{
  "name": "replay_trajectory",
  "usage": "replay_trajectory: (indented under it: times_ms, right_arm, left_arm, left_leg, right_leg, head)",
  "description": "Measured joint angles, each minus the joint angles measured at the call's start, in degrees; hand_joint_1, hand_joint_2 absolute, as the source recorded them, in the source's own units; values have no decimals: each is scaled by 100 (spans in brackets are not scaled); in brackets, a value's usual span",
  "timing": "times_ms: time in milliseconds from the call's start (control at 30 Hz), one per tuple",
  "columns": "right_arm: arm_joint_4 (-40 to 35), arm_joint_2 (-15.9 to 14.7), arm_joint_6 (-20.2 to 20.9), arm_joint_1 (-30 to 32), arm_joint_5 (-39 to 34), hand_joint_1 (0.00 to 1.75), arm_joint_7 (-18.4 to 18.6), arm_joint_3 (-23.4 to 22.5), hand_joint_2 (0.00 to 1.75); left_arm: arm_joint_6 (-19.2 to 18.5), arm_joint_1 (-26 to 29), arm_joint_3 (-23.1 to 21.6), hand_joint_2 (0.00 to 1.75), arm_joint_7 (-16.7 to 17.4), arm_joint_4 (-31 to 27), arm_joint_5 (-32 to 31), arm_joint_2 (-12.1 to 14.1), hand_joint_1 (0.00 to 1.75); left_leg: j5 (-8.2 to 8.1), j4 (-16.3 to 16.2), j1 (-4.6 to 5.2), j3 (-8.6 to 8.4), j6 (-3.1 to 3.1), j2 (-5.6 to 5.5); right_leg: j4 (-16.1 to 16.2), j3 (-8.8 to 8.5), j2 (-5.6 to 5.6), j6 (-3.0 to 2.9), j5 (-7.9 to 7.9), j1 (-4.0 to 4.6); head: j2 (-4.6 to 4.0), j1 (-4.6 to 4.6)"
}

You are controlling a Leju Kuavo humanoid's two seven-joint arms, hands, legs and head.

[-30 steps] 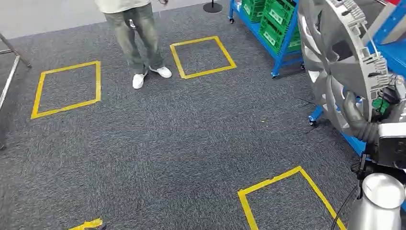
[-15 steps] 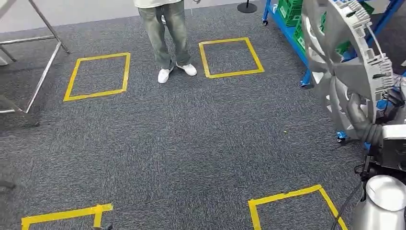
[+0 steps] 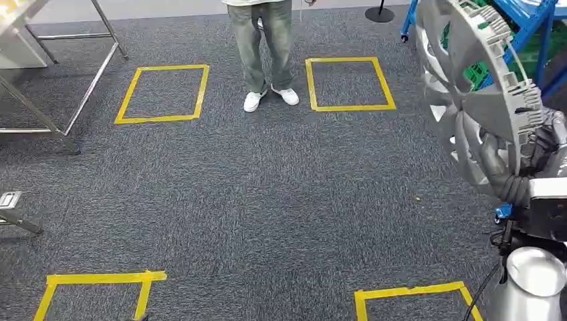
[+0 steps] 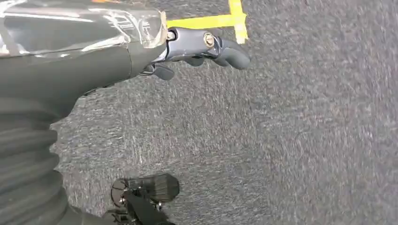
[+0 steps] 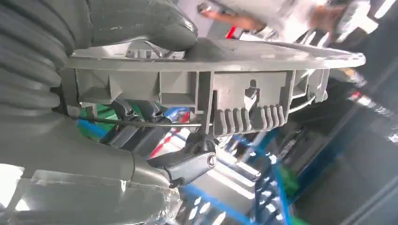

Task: Take the parts from the cabinet and place them on the table.

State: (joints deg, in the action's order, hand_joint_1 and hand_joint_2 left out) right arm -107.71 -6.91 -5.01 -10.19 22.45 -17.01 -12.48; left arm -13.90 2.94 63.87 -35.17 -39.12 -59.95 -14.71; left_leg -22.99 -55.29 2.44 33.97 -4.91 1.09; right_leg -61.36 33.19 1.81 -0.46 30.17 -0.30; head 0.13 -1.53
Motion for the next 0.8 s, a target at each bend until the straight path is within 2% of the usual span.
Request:
replay_trajectory:
  times_ms: [33,100,133,167,200,233,267,300,333,400,433,467,500,533,567,600,633,667,700,733,767,800]
  right_arm:
    - [-7,-13,-4,10,-11,171,-2,-4,175]
    - [-24,-22,-20,35,-26,171,-7,-9,175]
    - [-26,-22,-24,66,-24,171,-4,-11,175]
    - [-26,-24,-26,107,-24,171,-2,-22,175]
    - [-37,-24,-28,136,-24,171,-2,-28,175]
    - [-55,-28,-28,150,-24,171,0,-28,175]
    - [-70,-35,-28,160,-24,171,0,-31,175]
    - [-68,-26,-28,169,-29,171,2,-35,175]
    - [-134,-48,-37,202,-31,171,-4,-48,175]
    - [-177,-46,-39,243,-25,171,9,-59,175]
    - [-188,-41,-37,250,-18,171,11,-61,175]
    - [-199,-41,-37,261,-18,171,15,-63,175]
    - [-221,-39,-39,295,-26,171,18,-68,175]
    - [-260,-46,-39,306,-24,171,15,-70,175]
    - [-276,-46,-39,306,-26,171,13,-70,175]
    - [-289,-31,-39,304,-18,171,20,-70,175]
    - [-304,-9,-33,304,20,171,42,-68,175]
    - [-321,26,-5,305,74,171,92,-66,175]
    - [-334,59,33,303,118,171,127,-63,175]
    - [-341,88,44,301,144,171,148,-63,175]
    - [-359,116,55,284,170,171,166,-61,175]
    - [-365,149,72,261,183,171,171,-61,175]
  left_arm:
    - [-35,-3,-2,175,0,-13,-15,-22,0]
    - [-81,7,-2,175,0,-29,-24,-66,0]
    - [-110,15,-2,175,0,-33,-24,-81,0]
    - [-127,31,-2,175,4,-37,-44,-92,0]
    - [-175,53,0,175,37,-59,-70,-105,0]
    - [-199,89,4,175,63,-94,-83,-112,0]
    - [-237,117,13,175,98,-136,-105,-127,0]
    - [-258,147,26,175,138,-215,-129,-118,0]
    - [-304,164,33,175,160,-304,-142,-142,0]
    - [-370,235,44,175,212,-435,-170,-197,0]
    - [-409,278,66,175,230,-499,-186,-208,0]
    - [-429,300,87,175,249,-575,-188,-223,0]
    - [-462,305,101,175,251,-626,-186,-267,0]
    - [-492,306,120,175,264,-699,-188,-282,0]
    - [-534,306,131,175,269,-750,-190,-299,0]
    - [-568,303,140,175,277,-793,-197,-319,0]
    - [-614,303,157,175,280,-831,-216,-337,0]
    - [-654,304,184,175,297,-863,-247,-350,0]
    - [-663,304,195,175,304,-890,-256,-352,0]
    - [-663,304,212,175,310,-916,-273,-361,0]
    - [-663,303,225,175,313,-945,-299,-367,0]
    - [-658,293,241,175,313,-988,-302,-370,0]
  left_leg:
    - [2,3,-25,-7,-2,-52]
    - [-11,-2,-43,-17,10,-204]
    - [-23,-12,-64,-18,31,-281]
    - [-38,-26,-89,-25,56,-363]
    - [-70,-74,-125,-28,109,-451]
    - [-124,-163,-173,-22,185,-524]
    - [-198,-288,-191,18,267,-585]
    - [-260,-375,-173,81,340,-637]
    - [-308,-481,-174,131,357,-672]
    - [-295,-452,-212,171,380,-741]
    - [-307,-465,-237,179,394,-760]
    - [-351,-535,-241,197,428,-591]
    - [-464,-715,-235,289,456,-357]
    - [-660,-1098,-255,470,477,-204]
    - [-865,-1567,-268,714,484,-132]
    - [-1031,-2038,-270,969,482,-105]
    - [-1077,-2309,-267,1127,471,-112]
    - [-993,-2280,-260,1141,435,-114]
    - [-792,-1974,-243,1008,386,-113]
    - [-526,-1461,-203,752,328,-99]
    - [-273,-893,-129,448,247,13]
    - [-274,-564,-30,265,176,257]
  right_leg:
    - [-410,202,-121,-3,152,-10]
    - [-1256,702,-171,48,403,-63]
    - [-1431,841,-171,103,400,-96]
    - [-1316,834,-170,187,296,-134]
    - [-908,678,-172,309,69,-184]
    - [-359,425,-193,437,-192,-247]
    - [131,204,-288,537,-371,-324]
    - [10,260,-415,492,-302,-260]
    - [45,215,-411,348,-296,-271]
    - [29,225,-341,224,-279,-222]
    - [32,220,-304,200,-283,-244]
    - [49,199,-271,172,-282,-226]
    - [54,173,-237,128,-275,-223]
    - [54,164,-203,109,-262,-195]
    - [53,164,-165,94,-252,-172]
    - [53,164,-119,82,-243,-147]
    - [52,160,-73,68,-232,-120]
    - [53,147,-36,52,-219,-96]
    - [53,128,11,35,-203,-73]
    - [55,97,55,34,-183,-61]
    - [63,59,107,19,-162,-55]
    - [87,32,147,29,-152,-58]
  head:
    - [0,13]
    - [0,17]
    - [0,26]
    - [0,22]
    - [0,26]
    - [0,22]
    - [0,24]
    - [0,42]
    - [0,43]
    - [0,50]
    - [0,52]
    - [0,44]
    - [0,15]
    - [0,11]
    - [0,11]
    - [0,6]
    - [0,9]
    - [0,6]
    - [0,11]
    - [0,9]
    - [0,11]
    - [0,11]
